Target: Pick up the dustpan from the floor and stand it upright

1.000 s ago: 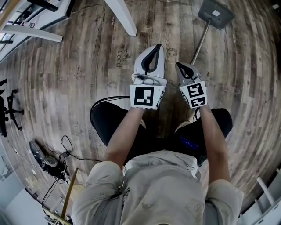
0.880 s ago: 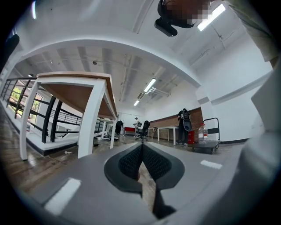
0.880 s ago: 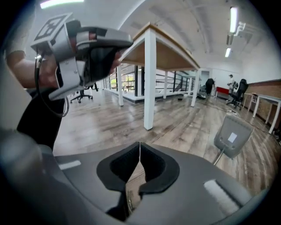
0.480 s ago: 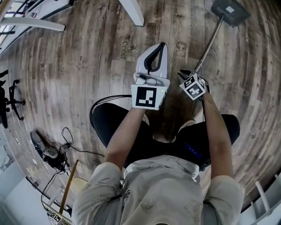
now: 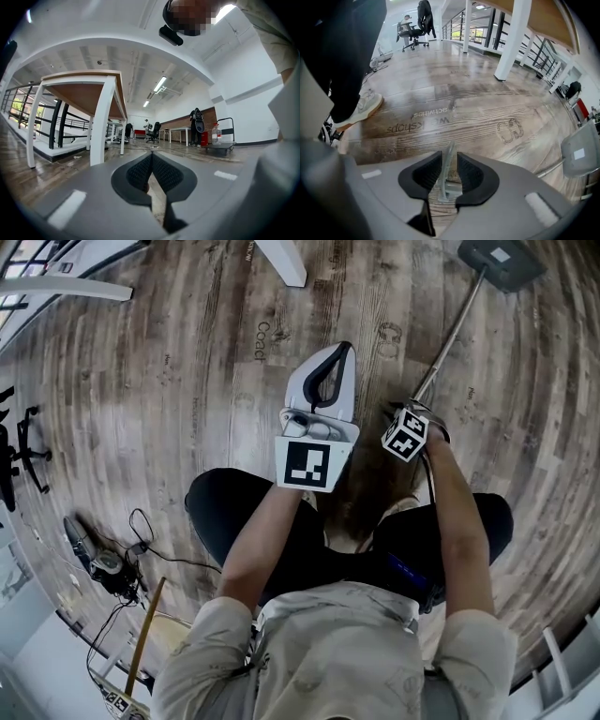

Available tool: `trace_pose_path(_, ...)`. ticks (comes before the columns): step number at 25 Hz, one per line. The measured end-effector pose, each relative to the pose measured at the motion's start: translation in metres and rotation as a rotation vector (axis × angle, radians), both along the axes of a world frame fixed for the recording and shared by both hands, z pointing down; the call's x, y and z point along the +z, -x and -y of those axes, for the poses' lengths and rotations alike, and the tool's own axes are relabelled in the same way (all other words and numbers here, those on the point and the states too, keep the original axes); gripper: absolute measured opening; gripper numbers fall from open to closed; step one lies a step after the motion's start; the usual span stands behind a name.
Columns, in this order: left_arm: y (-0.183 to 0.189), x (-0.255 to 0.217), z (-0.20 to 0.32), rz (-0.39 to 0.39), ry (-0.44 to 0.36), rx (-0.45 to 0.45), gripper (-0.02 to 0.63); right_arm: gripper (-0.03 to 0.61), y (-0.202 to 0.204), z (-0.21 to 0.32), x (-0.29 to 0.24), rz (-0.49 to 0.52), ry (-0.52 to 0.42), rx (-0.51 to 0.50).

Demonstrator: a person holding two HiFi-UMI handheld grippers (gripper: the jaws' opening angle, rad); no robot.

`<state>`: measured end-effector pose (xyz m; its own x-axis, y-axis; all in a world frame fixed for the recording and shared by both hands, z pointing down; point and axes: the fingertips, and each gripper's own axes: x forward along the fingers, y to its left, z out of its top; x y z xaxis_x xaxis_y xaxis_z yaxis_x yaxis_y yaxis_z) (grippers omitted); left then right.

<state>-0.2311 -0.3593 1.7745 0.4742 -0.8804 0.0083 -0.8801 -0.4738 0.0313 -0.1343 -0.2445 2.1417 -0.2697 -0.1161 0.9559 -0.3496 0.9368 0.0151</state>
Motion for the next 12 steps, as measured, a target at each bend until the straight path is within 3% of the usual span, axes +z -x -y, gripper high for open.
trace_pose_path(12, -0.016, 0.041, 0.024, -0.004, 0.026, -0.013, 0.02, 0.1, -0.023, 0.013, 0.072, -0.054, 0.036, 0.058)
